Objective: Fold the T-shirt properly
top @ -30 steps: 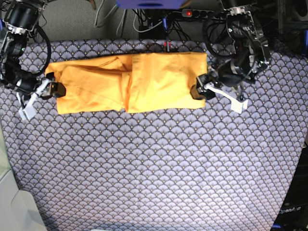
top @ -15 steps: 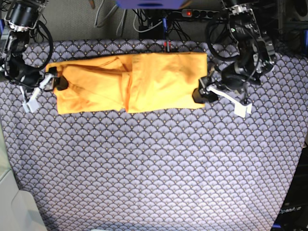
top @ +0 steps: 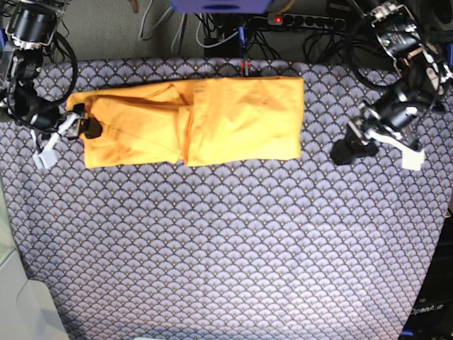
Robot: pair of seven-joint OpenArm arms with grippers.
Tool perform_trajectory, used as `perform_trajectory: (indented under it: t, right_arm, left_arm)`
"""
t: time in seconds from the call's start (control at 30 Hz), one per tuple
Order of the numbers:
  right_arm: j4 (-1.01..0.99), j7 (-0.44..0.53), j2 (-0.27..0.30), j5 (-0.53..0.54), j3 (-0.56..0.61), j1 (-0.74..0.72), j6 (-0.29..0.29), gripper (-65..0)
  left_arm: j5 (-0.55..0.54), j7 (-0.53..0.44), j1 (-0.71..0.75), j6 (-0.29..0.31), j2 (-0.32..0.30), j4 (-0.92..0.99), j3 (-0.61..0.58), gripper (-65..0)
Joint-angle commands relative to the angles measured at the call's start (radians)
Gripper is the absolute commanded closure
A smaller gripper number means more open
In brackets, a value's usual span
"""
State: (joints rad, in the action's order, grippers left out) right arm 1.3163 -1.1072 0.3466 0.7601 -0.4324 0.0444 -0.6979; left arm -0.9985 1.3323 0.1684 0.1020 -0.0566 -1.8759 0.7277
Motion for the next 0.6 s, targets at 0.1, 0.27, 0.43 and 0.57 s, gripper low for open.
perform_trajectory:
  t: [0.1, 0.27, 0.43, 0.57]
  right_arm:
    - [0.004, -0.018, 0.033, -0.012, -0.004, -0.007, 0.0, -39.5]
    - [0.004, -0.018, 0.039, -0.012, -0.003, -0.007, 0.0, -39.5]
    - [0.002, 0.006, 0.039, -0.012, -0.001, -0.007, 0.0, -39.5]
    - [0.002, 0.012, 0.039, -0.014, 0.0, 0.005, 0.0, -39.5]
  left_arm:
    - [-0.032, 0.028, -0.003, 0.009, -0.015, -0.021, 0.076, -43.4]
    - [-0.032, 0.062, -0.002, 0.009, -0.015, -0.02, 0.125, -43.4]
    - [-0.032, 0.064, 0.004, 0.009, -0.015, -0.02, 0.131, -43.4]
    - [-0.032, 0.063, 0.016, 0.009, -0.015, -0.021, 0.131, -43.4]
